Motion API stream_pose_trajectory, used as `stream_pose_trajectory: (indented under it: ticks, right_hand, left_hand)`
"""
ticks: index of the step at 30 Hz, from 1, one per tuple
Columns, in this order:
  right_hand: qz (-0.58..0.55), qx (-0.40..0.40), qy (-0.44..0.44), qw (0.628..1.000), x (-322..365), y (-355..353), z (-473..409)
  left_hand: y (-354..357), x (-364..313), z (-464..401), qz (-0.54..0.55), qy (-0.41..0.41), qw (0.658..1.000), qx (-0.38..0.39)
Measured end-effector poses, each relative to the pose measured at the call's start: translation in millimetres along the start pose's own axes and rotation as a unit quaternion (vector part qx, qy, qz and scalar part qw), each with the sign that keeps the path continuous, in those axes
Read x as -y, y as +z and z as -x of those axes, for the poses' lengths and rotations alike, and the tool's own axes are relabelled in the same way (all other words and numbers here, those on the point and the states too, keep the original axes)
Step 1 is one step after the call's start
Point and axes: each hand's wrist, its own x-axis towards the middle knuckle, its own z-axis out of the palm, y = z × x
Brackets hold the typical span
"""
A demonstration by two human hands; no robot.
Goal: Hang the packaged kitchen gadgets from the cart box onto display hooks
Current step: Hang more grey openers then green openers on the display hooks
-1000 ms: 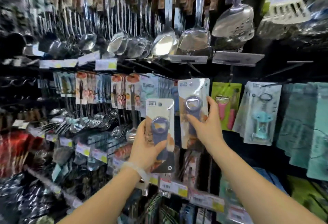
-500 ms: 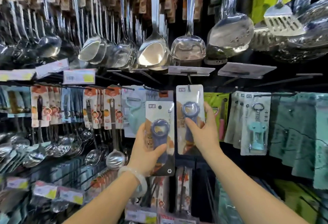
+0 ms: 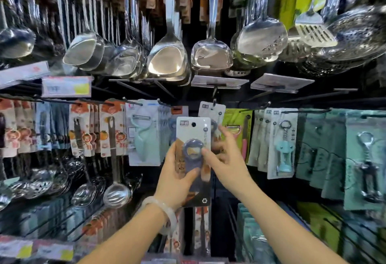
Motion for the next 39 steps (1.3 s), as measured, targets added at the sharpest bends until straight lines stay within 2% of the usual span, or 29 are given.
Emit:
stream_pose_trajectory:
  ticks: [10,19,22,25,29,32,34,36,39]
  right_hand:
    - [0.007,-0.06,-0.056,0.997,18.0,-21.9,-9.4]
    - [0.046,-0.06,-0.019,0.997,9.4,-20.4,-30.2]
    - [0.076,-0.058,0.006,0.995,3.4,-19.2,-39.4]
    - [0.103,-0.046,0.031,0.993,-0.1,-18.2,-57.2]
    - [0.144,-0.011,0.047,0.988,-10.6,-20.2,-73.5]
    - [0.119,-0.008,0.092,0.989,-21.8,-23.1,-67.9]
    - [0.172,-0.001,0.126,0.977,-29.1,-31.0,-51.1]
    - [0.296,0.009,0.136,0.945,-41.6,-44.9,-26.8]
    - [0.484,0.02,0.119,0.866,-57.9,-69.8,20.9]
  left_hand:
    - [31.9,-31.9,-21.6,0.006,0.068,0.997,0.023]
    - [35.9,-30.5,-34.4,0.004,0.025,1.0,0.013]
    - [36.0,-26.2,-43.9,-0.031,0.0,0.999,0.025]
    - [35.3,-20.7,-57.0,-0.11,-0.018,0.993,0.048]
    - [35.8,-5.8,-59.3,-0.235,-0.066,0.967,0.077]
    - [38.5,10.7,-48.3,-0.318,-0.089,0.941,0.072]
    - [43.5,21.1,-38.4,-0.366,-0.079,0.922,0.101]
    - [54.0,29.3,-28.5,-0.431,-0.048,0.889,0.149]
    - [84.5,39.8,-13.3,-0.527,0.037,0.82,0.22]
